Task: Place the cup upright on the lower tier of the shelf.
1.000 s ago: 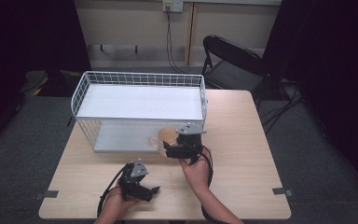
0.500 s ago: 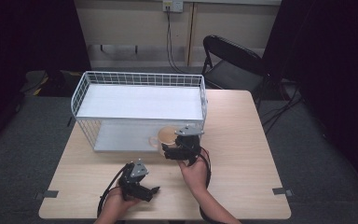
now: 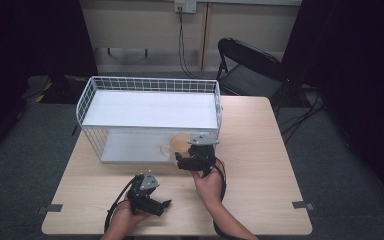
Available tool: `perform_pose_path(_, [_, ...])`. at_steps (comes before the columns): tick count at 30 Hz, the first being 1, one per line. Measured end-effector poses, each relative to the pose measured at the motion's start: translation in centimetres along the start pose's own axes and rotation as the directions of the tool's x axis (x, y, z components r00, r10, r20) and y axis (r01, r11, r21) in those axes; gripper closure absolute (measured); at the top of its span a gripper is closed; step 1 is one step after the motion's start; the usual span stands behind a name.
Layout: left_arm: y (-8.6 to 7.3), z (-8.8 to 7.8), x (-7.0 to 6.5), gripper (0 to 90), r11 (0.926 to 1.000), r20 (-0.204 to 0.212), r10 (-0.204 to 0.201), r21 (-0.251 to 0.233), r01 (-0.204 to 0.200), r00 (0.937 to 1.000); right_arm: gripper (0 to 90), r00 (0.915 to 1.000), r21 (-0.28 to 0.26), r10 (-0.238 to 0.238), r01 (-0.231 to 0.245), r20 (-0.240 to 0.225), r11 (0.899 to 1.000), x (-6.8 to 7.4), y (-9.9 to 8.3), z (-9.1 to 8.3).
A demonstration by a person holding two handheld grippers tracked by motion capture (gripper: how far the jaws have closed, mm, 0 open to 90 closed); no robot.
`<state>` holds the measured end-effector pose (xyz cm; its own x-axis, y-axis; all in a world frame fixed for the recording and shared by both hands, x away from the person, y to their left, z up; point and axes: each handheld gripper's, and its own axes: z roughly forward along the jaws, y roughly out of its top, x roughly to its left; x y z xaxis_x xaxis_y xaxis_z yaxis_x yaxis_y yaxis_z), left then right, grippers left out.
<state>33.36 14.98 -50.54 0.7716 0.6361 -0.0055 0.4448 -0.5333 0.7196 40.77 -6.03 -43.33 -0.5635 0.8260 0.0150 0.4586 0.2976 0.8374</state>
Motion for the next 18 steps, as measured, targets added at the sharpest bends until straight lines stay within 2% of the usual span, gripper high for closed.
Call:
perform_pose_path(9, [0.0, 0.0, 0.0, 2.5, 1.0, 0.0, 0.0, 0.0, 0.0, 1.0, 28.4, 0.9998, -0.007, 0.011, -0.01, 0.016, 1.0, -0.26, -0.09, 0.11])
perform_pose_path(18, [0.0, 0.0, 0.0, 2.5, 1.0, 0.0, 0.0, 0.0, 0.0, 1.0, 40.1, 0.9997, 0.002, 0.013, -0.013, 0.02, 1.0, -0.43, -0.19, 0.25])
